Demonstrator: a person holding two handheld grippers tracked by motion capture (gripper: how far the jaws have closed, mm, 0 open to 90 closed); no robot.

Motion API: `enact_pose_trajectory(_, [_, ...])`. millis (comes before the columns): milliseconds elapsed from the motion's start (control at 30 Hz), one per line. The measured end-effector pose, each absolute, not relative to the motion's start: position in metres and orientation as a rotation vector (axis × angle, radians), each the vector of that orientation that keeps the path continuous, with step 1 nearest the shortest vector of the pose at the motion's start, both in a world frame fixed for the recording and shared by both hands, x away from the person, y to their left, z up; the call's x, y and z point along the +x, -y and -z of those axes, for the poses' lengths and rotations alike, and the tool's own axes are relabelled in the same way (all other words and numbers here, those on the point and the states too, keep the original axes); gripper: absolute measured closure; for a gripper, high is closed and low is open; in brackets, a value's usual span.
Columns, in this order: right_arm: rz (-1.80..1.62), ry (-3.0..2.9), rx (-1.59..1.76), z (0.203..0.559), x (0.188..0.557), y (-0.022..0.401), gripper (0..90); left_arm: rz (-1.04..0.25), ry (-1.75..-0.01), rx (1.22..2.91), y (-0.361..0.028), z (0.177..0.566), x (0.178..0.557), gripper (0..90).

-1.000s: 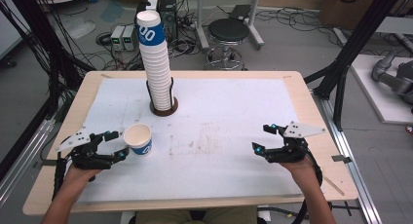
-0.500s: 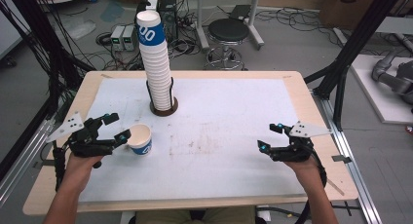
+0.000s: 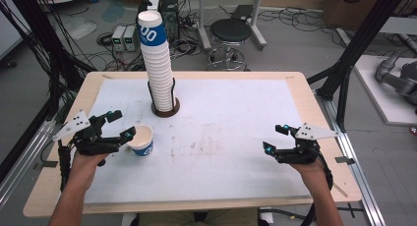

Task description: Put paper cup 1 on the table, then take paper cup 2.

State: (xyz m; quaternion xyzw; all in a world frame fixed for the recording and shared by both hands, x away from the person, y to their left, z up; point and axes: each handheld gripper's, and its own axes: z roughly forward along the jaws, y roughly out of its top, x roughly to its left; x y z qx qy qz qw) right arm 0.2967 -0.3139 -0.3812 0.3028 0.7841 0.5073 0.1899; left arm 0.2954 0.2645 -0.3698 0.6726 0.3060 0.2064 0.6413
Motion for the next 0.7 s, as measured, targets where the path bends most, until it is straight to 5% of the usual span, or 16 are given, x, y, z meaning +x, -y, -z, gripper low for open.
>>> enact_pose_trajectory(700, [-1.441,-2.214,0.852,0.382,0.301,0.312,20.5,-0.493,-0.688,1.489,-0.252,0.331,0.319,15.5])
